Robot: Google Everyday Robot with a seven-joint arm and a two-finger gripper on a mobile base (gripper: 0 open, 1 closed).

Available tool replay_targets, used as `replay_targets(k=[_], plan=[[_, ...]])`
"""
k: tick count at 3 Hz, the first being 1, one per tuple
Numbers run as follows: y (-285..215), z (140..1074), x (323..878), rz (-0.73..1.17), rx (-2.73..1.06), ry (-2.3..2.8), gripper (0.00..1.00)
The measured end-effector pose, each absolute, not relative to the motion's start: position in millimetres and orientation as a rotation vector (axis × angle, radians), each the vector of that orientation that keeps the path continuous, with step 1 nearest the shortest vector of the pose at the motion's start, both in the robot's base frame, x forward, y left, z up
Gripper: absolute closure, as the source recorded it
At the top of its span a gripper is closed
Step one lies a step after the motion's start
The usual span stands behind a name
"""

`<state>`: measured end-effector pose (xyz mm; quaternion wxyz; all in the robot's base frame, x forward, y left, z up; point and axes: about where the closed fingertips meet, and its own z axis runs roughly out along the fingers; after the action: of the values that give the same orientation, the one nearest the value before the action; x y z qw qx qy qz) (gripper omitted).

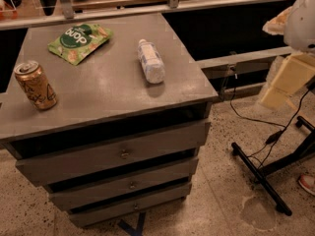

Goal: Move green rice chip bag near orange can

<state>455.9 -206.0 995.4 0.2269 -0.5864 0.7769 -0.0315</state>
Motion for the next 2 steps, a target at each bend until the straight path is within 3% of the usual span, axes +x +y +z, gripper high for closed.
replay_targets(k=[2], plan=[[-172,1008,537,0.231,-1.211,1.927,0.00]])
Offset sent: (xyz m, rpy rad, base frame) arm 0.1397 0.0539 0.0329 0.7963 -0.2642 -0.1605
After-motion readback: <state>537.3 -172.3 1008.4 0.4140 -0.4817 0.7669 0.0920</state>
